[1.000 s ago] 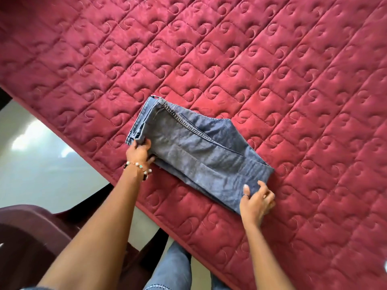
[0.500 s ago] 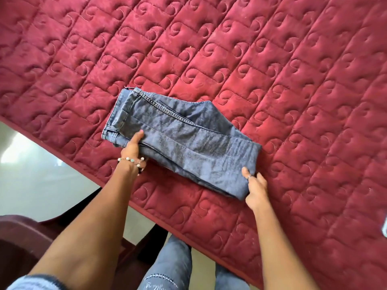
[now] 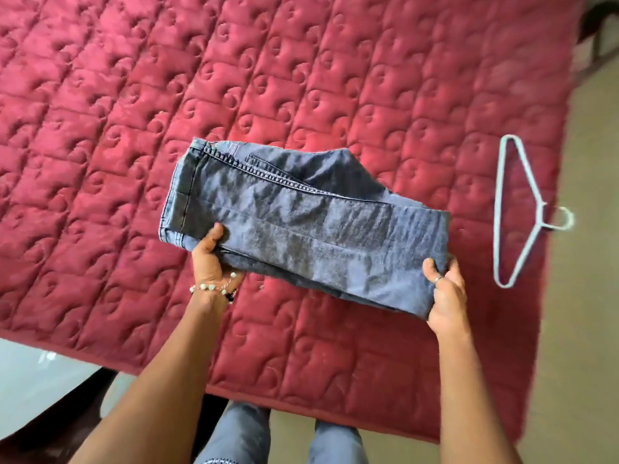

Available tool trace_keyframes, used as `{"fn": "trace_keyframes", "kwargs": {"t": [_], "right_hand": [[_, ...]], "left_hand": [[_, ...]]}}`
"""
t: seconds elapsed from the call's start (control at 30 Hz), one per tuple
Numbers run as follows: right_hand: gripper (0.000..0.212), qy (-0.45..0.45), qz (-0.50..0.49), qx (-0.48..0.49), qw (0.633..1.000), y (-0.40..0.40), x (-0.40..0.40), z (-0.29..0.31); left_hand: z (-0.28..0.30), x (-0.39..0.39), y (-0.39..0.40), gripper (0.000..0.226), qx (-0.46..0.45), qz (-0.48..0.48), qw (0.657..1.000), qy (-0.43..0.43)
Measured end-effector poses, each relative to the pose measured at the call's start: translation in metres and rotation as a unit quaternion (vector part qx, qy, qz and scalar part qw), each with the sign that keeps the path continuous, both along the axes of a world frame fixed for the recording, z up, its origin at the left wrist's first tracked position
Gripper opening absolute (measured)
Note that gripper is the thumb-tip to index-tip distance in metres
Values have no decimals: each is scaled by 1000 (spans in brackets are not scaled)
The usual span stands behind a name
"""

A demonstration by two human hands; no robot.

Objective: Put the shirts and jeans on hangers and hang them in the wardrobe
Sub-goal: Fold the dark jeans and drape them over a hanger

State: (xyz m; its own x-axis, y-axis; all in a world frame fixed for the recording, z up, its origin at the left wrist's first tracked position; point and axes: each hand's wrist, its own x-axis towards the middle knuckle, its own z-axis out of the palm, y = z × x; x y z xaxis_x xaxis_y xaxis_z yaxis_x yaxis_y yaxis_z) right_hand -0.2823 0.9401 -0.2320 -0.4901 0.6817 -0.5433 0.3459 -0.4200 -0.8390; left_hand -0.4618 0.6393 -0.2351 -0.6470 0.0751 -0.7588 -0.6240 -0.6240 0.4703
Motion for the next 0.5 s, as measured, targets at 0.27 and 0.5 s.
{"fn": "trace_keyframes", "kwargs": {"t": [0.27,0.5], "right_hand": [[88,-259,195,175,930,110,56,-69],[93,-282,405,514,702,89,66,-89]], "left_hand": [[-54,85,100,75,-316,-242,902,-168],[-58,130,183,82,-749,-494,366,248]]}}
